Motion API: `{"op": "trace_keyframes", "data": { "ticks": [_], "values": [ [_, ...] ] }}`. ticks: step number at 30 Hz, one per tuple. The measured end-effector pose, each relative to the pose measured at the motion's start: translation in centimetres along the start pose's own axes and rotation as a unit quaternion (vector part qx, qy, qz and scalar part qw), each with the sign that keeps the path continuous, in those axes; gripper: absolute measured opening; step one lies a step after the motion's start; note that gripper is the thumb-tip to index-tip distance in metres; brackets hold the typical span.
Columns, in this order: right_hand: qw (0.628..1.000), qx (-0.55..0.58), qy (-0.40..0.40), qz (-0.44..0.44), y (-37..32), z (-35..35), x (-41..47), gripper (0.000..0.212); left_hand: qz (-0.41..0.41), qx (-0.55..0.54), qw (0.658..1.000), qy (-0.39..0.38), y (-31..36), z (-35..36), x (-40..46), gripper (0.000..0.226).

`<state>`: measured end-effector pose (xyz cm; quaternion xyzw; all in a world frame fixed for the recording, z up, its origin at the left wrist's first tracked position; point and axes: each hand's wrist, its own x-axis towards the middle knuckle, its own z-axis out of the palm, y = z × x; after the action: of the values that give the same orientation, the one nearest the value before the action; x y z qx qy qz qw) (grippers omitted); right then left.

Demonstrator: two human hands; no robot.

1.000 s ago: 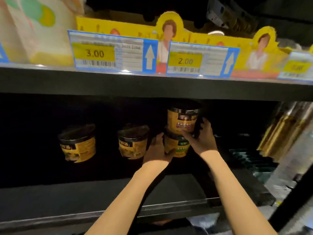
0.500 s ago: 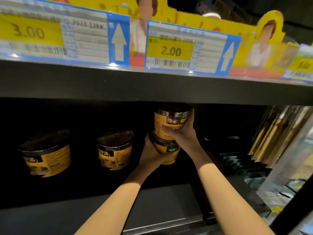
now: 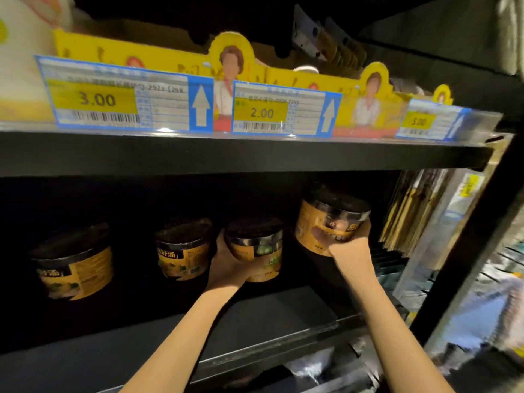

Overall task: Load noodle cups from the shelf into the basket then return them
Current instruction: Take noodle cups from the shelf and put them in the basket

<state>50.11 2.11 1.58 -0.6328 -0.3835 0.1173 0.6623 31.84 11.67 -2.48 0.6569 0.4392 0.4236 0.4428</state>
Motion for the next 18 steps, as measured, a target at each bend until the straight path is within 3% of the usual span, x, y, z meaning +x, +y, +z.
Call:
{"op": "trace_keyframes", "data": {
  "ticks": [4, 8, 11, 14, 18],
  "values": [
    [1.0, -0.027, -0.009, 0.003, 0.4, -3.6, -5.5, 0.101, -0.026, 0.021, 0.999, -0.019, 1.5, -0.5, -3.5, 0.105],
    [1.0, 0.001, -0.012, 0.023, -0.1, -6.1, -11.3, 0.1, 0.01, -0.003, 0.998, -0.057, 2.1, -0.7, -8.8, 0.076],
    [0.999, 0.009, 0.015, 0.046, 0.5, -8.8, -15.7, 0.099, 0.05, -0.04, 0.994, -0.091, 2.4, 0.2, -12.9, 0.09],
    [0.995, 0.019, 0.064, 0.079, 1.3, -12.1, -20.0, 0.085, 0.054, -0.056, 0.988, -0.136, 2.1, 1.9, -16.8, 0.107],
    [0.981, 0.016, 0.135, 0.136, 2.5, -17.1, -26.3, 0.099, 0.02, -0.069, 0.979, -0.19, 1.4, 4.9, -22.5, 0.116]
  ]
}}
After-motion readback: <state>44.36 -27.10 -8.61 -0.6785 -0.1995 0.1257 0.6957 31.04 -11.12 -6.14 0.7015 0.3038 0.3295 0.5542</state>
